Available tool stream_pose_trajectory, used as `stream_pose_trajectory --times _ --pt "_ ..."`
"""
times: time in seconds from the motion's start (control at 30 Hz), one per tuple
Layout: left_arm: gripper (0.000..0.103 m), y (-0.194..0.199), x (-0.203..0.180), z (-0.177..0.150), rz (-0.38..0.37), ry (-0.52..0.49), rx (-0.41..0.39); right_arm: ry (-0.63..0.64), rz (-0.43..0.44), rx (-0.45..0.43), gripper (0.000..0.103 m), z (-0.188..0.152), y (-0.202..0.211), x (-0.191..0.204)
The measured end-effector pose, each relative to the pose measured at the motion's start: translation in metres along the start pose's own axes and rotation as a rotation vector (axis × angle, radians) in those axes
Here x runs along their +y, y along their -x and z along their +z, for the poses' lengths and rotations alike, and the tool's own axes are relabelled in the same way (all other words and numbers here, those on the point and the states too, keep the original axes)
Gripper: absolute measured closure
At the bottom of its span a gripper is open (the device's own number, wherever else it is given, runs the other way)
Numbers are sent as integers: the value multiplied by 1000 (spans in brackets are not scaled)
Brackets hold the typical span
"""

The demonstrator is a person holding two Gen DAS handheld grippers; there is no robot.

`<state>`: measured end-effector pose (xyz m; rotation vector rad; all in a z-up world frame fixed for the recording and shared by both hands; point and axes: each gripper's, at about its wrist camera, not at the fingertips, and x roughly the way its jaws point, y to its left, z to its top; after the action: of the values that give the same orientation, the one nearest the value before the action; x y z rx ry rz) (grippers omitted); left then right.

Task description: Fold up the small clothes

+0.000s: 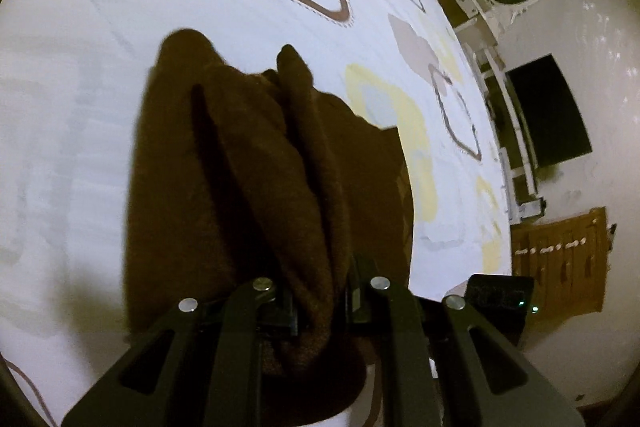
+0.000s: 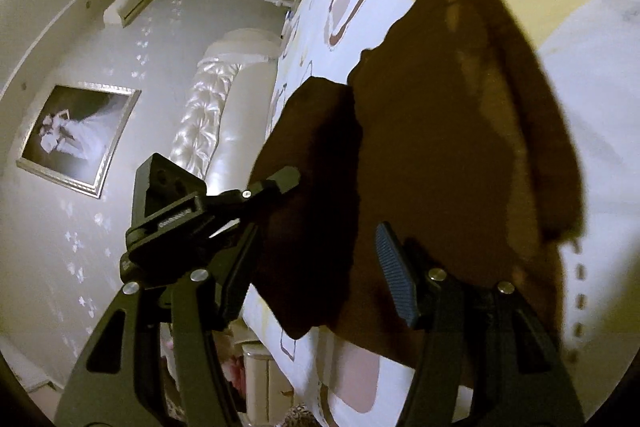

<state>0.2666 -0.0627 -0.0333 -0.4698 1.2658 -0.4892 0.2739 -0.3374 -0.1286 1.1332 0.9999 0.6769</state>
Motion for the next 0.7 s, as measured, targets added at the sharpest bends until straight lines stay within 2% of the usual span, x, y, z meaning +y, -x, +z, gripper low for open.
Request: stream_pose_trajectory --times 0.37,0.6,0.7 --pt "88 -39 -32 -20 81 -77 5 -23 0 -51 44 2 28 -11" --pt "87 -46 -44 -28 130 -152 -41 -13 -18 -70 44 8 40 -11" --pt "80 -50 -50 -35 133 -197 -82 19 -43 -78 44 15 47 -8"
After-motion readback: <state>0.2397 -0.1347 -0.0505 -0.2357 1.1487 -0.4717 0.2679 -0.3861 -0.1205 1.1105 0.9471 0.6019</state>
